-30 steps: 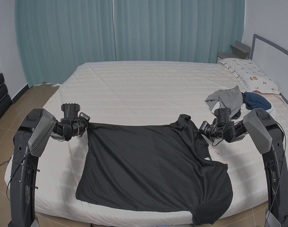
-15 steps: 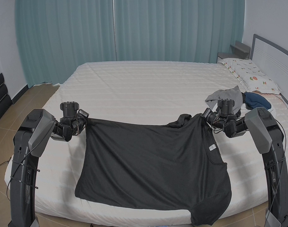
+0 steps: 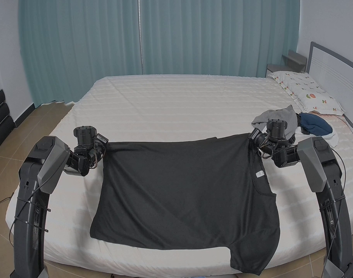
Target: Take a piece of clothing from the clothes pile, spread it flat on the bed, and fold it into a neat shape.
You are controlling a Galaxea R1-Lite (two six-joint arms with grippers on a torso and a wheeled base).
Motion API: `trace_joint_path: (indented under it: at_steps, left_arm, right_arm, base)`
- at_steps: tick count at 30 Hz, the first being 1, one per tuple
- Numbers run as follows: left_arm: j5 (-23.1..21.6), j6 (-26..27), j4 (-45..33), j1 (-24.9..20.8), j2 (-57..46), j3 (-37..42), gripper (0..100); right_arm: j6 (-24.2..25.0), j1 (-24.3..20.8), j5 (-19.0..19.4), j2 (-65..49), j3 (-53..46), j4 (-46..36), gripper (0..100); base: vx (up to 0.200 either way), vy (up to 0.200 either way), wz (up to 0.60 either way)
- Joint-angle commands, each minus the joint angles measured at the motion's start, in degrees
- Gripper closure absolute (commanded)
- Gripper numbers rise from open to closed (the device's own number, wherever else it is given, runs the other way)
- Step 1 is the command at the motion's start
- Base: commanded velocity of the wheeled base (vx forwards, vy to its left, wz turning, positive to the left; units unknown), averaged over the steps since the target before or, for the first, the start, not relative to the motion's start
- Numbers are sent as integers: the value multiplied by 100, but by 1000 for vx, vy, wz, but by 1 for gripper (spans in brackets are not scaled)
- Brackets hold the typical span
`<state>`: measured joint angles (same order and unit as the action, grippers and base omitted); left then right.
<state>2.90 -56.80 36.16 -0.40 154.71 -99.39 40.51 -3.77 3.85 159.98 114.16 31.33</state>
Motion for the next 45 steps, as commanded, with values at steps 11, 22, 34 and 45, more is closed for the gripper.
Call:
trace_joint_path:
  at_steps: [11, 22, 34, 45]
  left_arm:
    - [-9, 116, -56, -30, 68, 60, 100]
    - [-26, 116, -65, -39, 59, 78, 0]
    - [-79, 55, 5, -13, -495, 974, 0]
    - [-220, -130, 884, 154, -2094, 2934, 0]
  right_arm:
    - [-272, -54, -42, 368, 43, -13, 100]
    - [-263, -80, -42, 359, 43, -48, 0]
    - [-272, -10, -7, -661, -1177, 22, 0]
    - [-254, 271, 626, -2770, -4957, 1226, 0]
  base:
    - [0, 0, 0]
    - [0, 0, 0]
    - [0, 0, 0]
    - [0, 0, 0]
